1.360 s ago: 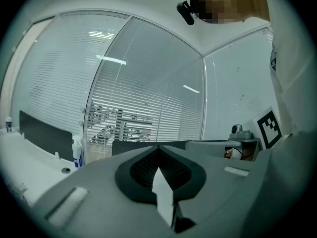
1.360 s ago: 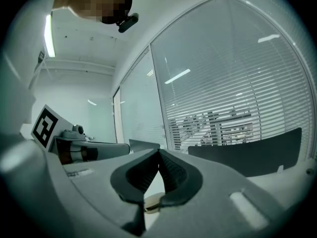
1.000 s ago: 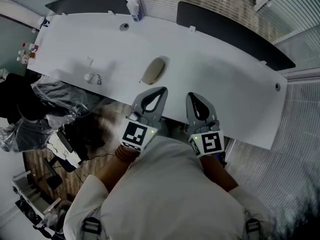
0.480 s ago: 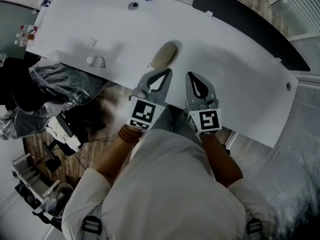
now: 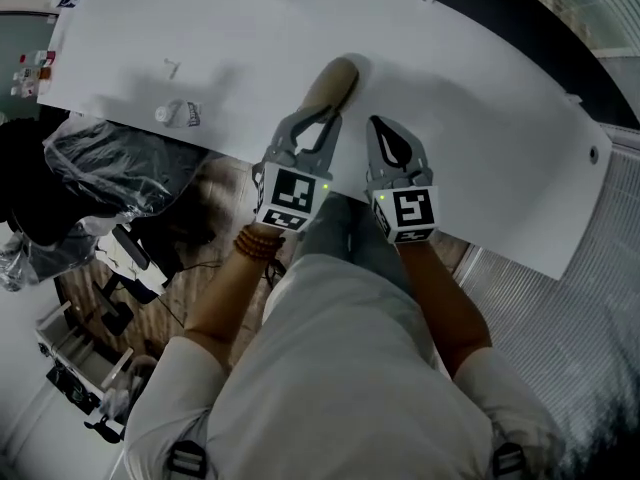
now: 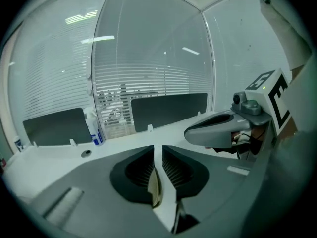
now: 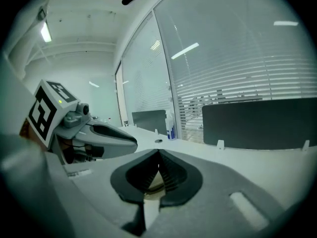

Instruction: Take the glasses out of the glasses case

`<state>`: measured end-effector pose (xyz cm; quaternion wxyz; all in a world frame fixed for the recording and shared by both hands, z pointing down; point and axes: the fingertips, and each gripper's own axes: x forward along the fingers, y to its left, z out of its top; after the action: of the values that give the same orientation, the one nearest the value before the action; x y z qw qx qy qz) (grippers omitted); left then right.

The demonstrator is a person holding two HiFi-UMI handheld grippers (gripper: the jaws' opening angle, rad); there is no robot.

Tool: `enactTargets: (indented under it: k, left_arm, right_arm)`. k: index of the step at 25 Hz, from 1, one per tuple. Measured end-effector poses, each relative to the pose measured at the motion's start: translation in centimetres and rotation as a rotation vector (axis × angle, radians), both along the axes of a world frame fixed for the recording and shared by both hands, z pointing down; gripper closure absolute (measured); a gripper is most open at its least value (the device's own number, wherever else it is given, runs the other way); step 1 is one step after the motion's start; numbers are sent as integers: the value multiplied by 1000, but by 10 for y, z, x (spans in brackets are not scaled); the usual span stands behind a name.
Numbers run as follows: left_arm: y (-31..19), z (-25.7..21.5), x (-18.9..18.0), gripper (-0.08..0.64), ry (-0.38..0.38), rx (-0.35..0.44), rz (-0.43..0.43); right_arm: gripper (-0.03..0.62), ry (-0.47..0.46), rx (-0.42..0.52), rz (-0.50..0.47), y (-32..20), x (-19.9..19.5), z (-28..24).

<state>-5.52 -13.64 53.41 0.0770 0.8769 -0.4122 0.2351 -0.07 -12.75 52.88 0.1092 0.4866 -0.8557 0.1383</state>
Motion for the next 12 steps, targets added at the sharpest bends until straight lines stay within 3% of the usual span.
enactTargets:
  k: [3, 10, 12]
  left_arm:
    - [-10, 29, -4, 475, -78, -31, 8]
    - [-29, 109, -2, 232, -289, -104, 80]
    - [-32, 129, 1, 210, -345, -112, 107]
  right_arm:
    - [592, 2, -28, 7, -5, -2, 14]
    - [592, 1, -69, 30, -6, 1, 38]
    - [592, 4, -71, 33, -6, 2, 39]
